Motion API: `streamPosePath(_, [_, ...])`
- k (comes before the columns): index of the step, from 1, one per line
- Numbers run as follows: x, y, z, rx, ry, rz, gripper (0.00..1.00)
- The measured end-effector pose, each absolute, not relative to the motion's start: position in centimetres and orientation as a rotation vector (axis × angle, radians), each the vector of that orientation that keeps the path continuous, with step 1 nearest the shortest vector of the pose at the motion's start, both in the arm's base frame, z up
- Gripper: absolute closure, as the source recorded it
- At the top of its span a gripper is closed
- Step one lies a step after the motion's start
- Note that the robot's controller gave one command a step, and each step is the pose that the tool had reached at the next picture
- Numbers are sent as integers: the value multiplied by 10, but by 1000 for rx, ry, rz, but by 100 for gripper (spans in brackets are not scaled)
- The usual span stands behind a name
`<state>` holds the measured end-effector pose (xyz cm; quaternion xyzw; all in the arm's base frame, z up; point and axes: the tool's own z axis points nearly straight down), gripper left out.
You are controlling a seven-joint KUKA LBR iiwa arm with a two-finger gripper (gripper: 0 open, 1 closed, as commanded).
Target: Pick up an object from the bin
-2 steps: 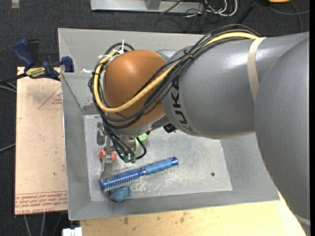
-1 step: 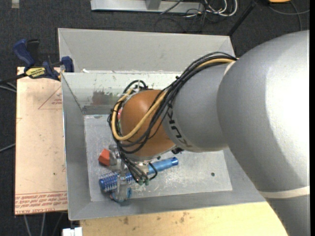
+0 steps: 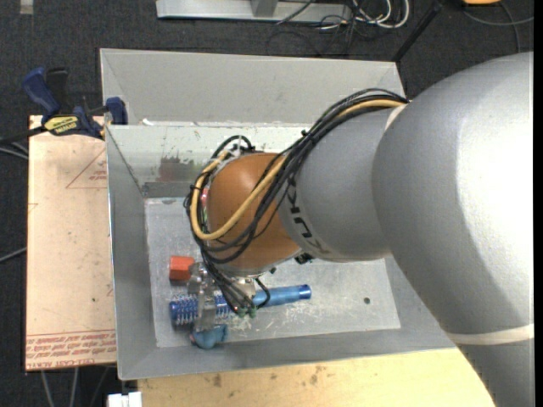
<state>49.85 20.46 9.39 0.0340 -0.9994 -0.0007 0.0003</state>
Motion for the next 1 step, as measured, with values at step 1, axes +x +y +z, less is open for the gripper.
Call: streamPosePath(1, [528,185,197,67,-3150,-4,100])
